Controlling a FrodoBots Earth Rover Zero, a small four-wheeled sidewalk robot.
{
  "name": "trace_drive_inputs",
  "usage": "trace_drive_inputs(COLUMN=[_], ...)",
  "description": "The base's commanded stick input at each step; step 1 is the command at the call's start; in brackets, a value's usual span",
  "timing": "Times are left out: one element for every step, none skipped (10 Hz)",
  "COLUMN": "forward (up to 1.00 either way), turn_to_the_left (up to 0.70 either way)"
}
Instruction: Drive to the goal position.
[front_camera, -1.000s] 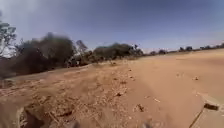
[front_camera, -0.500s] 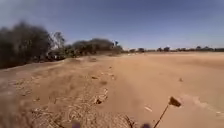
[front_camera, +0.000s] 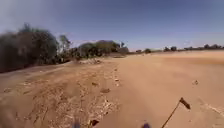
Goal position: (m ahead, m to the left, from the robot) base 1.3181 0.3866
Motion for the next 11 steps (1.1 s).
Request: trace_drive_inputs(forward=[0.85,0.85,0.85,0.85,0.85,0.85,0.85,0.85,0.85,0.85,0.85], turn_to_the_left=[0.27,0.27,0.27,0.27,0.27,0.27,0.27,0.27,0.27,0.27,0.27])
